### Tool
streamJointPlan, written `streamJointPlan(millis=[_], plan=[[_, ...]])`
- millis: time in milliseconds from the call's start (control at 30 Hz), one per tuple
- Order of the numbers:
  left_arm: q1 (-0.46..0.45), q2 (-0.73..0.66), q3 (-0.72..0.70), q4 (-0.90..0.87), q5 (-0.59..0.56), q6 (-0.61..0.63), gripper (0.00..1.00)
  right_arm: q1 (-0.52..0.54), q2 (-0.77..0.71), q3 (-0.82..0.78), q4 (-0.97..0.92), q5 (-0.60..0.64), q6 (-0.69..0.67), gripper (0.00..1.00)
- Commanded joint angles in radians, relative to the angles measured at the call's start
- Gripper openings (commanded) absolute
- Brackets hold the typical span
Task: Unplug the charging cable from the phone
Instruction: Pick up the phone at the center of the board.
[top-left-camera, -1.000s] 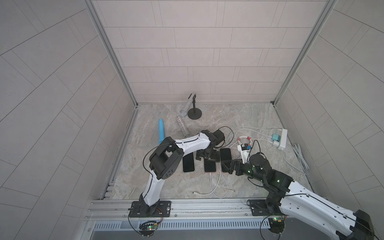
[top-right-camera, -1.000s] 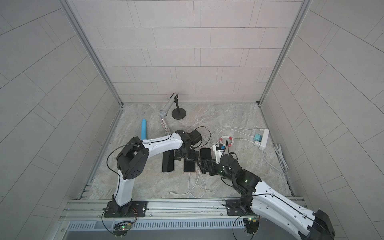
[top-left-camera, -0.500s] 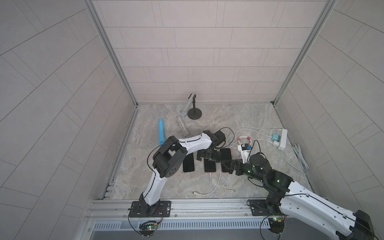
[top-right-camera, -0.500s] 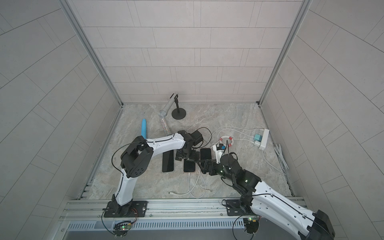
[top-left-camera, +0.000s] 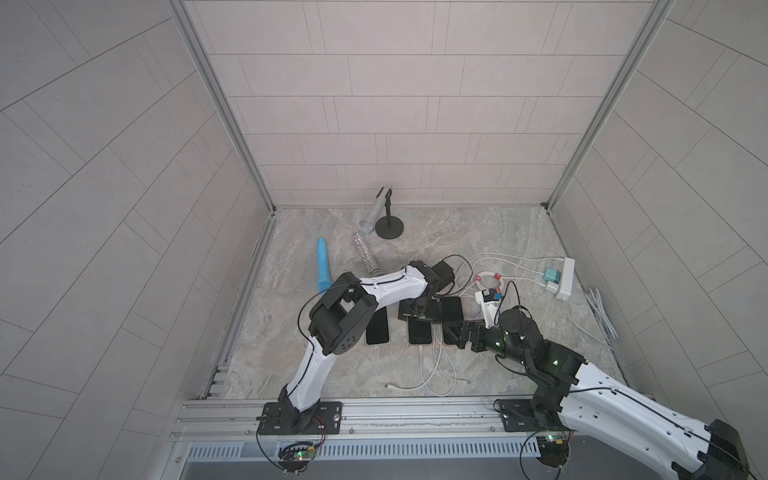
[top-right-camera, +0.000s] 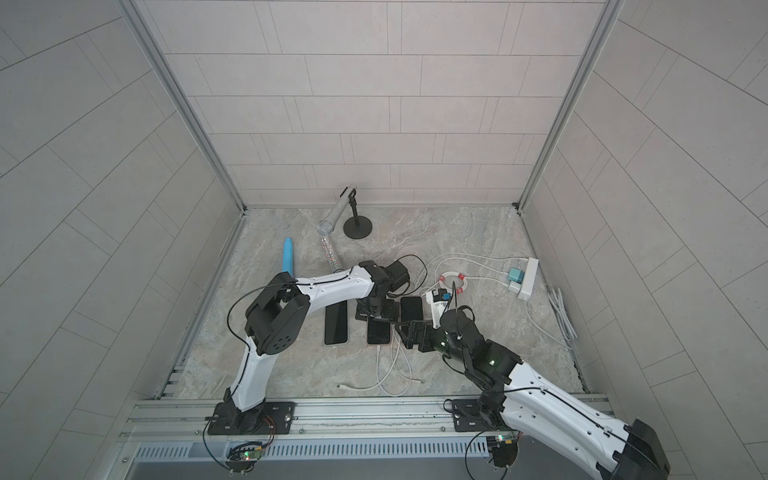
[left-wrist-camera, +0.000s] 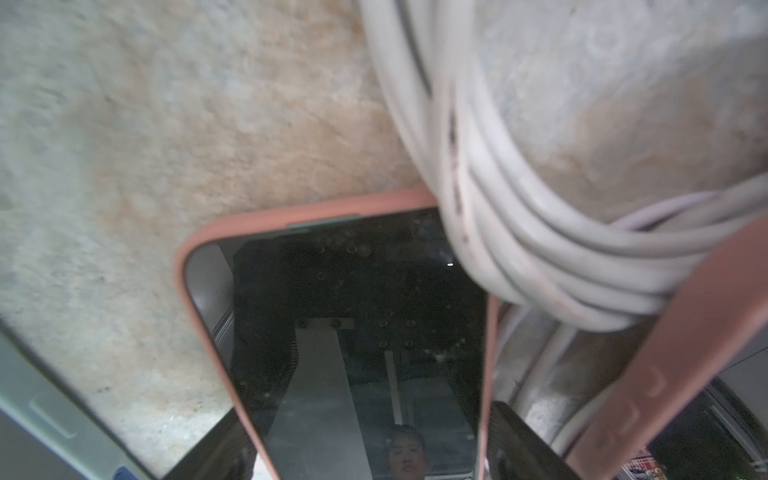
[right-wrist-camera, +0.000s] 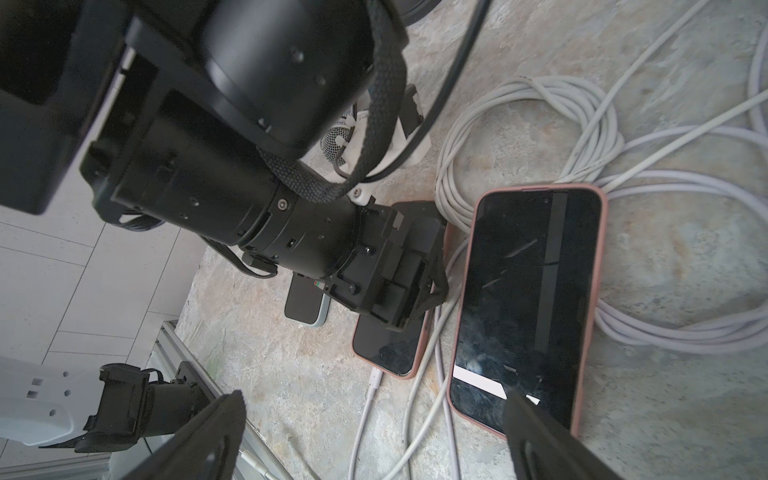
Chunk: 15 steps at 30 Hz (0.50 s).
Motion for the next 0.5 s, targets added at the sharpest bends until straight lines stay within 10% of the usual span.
streamJointPlan(millis=[0,467], plan=[[0.003,0.025,0.007,-0.019,-0.033,-0.012,0.81,-0.006,-0.009,-0.010,0.011,0.002,0.004,1.00],[0.023,-0.026,-0.038,0.026,-0.012,-0.020,0.60,-0.009,-0.015,-0.008,0.010,-0.006,0.002,1.00]])
